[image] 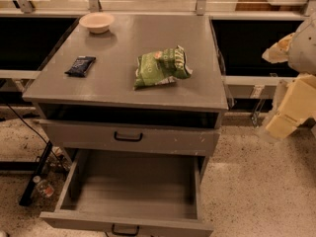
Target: Place green jalapeno chip bag into middle drawer
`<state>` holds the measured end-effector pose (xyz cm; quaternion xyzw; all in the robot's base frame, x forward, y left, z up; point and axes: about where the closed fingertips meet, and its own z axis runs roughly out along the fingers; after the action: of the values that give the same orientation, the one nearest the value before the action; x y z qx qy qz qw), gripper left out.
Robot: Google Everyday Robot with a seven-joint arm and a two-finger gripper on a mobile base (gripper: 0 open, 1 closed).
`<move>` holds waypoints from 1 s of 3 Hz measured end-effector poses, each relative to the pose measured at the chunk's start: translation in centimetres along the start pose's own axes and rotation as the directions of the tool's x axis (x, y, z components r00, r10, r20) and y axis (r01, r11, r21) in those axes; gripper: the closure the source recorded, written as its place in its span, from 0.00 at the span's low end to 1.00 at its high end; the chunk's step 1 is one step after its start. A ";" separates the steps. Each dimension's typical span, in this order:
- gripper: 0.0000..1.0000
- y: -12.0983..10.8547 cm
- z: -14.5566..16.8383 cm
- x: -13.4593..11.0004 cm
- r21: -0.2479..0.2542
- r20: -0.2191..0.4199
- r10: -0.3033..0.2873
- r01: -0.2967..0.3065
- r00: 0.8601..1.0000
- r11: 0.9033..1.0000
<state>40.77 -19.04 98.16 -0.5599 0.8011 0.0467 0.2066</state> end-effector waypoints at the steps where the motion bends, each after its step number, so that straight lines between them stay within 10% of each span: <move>1: 0.00 0.0 0.0 0.0 0.000 0.000 0.000 0.000 1.000 1.000; 3: 0.00 -3.3 2.4 -3.6 -0.019 0.028 -0.052 0.052 0.998 0.998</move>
Offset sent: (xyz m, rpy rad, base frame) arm 0.0571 0.0299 -0.0069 0.0366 -0.0050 0.0563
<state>45.47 -16.35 97.87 -0.5818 0.7828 0.0567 0.2132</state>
